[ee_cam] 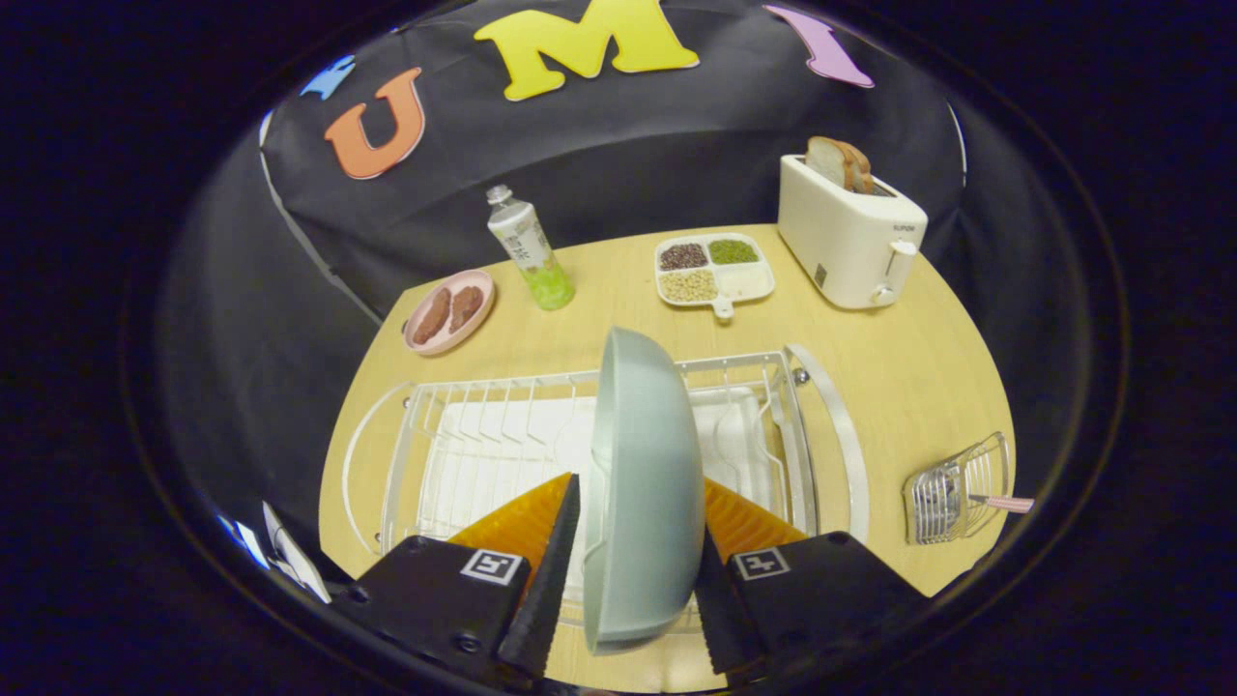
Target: Take the plate from the dish rack, then take the spoon from the basket and place it into the plate.
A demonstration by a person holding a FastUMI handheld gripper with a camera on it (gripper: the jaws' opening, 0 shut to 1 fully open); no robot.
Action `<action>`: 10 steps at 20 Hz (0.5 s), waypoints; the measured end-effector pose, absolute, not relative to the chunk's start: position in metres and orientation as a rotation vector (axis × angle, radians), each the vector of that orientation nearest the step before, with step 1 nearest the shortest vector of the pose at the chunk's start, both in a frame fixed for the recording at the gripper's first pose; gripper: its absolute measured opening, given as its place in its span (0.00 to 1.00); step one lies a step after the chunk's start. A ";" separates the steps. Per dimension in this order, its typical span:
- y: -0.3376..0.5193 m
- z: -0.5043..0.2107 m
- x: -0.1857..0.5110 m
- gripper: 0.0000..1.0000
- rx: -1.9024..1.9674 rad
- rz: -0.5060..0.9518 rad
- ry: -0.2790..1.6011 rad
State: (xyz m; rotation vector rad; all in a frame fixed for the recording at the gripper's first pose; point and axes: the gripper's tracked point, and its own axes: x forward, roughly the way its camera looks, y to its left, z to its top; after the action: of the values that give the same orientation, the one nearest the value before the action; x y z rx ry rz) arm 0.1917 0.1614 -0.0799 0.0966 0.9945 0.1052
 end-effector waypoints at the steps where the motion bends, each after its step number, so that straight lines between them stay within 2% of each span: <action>1: 0.161 -0.082 0.193 0.60 0.095 0.079 1.013; 3: 0.155 -0.081 0.192 0.46 0.091 0.005 1.034; 4: 0.155 -0.083 0.193 0.43 0.087 -0.020 1.036; 10: 0.145 -0.070 0.203 0.38 0.017 -0.128 1.010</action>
State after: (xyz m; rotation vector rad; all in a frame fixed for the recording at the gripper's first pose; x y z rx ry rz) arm 0.2030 0.1453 -0.0704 0.0169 1.0102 -0.1277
